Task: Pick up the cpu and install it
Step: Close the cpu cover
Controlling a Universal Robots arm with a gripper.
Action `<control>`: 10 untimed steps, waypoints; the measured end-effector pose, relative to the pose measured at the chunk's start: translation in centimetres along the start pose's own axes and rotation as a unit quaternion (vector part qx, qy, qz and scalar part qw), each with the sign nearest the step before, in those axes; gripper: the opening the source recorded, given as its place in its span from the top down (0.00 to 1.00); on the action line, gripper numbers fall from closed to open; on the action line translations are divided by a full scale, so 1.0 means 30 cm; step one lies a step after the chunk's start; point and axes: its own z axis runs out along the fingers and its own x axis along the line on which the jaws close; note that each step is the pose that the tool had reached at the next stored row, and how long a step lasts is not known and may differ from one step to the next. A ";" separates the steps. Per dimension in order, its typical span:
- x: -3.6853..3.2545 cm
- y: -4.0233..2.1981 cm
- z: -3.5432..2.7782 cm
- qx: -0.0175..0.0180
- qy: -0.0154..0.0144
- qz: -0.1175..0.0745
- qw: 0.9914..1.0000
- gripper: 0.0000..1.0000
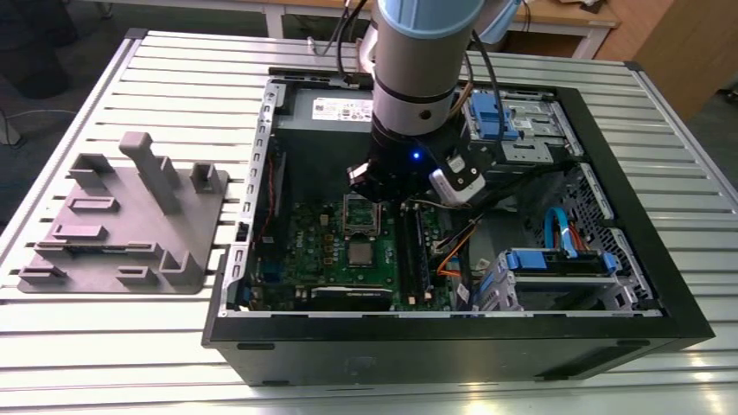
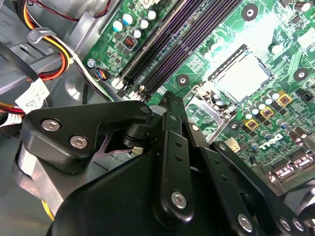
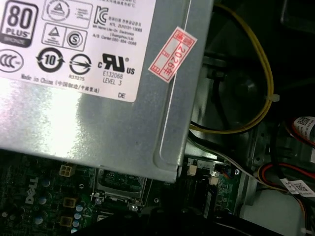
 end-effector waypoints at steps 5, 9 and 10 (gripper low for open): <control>0.000 0.001 0.000 0.000 0.000 0.000 1.000 0.89; -0.002 0.009 0.001 0.000 0.000 0.000 1.000 0.89; -0.003 0.011 0.002 0.000 0.000 0.000 1.000 0.89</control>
